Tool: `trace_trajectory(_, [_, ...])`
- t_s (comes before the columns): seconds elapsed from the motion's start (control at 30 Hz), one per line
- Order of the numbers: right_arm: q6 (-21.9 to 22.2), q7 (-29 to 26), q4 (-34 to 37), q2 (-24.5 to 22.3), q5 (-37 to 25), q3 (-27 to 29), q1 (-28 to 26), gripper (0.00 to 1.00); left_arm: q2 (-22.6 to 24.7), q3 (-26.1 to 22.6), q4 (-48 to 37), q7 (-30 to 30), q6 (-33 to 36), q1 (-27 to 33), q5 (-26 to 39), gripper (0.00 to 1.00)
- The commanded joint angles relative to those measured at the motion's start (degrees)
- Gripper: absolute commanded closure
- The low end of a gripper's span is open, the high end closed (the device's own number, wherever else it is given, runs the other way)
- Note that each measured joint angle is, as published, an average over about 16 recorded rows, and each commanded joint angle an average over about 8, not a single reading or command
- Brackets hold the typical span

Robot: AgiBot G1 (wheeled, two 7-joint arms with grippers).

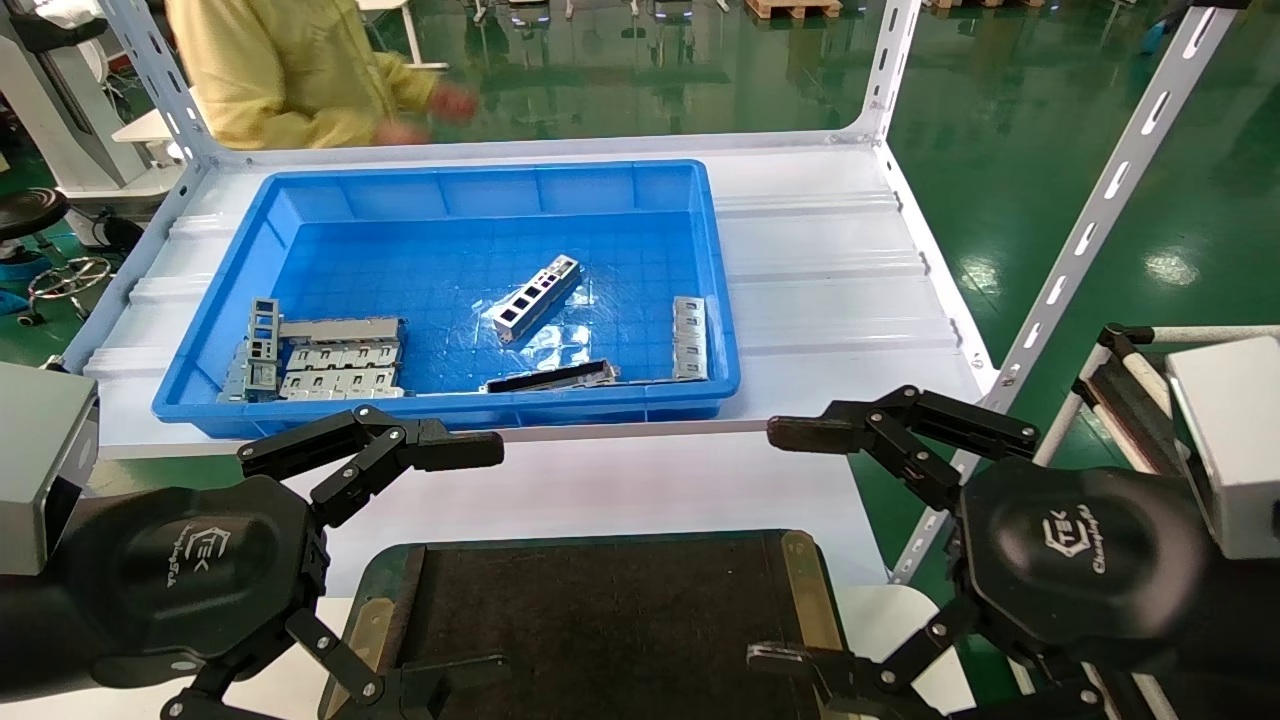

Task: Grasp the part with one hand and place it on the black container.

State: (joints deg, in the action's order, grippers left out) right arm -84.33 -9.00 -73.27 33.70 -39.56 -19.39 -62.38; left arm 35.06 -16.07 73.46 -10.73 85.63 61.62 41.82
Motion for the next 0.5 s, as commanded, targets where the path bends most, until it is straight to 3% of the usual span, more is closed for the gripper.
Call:
trace_trajectory(0.03, [0.0, 0.0, 0.0, 0.0, 0.0, 0.0, 0.0, 0.0, 0.0, 0.0, 0.0, 0.0, 0.0, 0.0, 0.0, 0.0])
trace_trajectory(0.5, [0.0, 0.0, 0.0, 0.0, 0.0, 0.0, 0.0, 0.0, 0.0, 0.02, -0.02, 0.0, -0.03, 0.01, 0.0, 0.0])
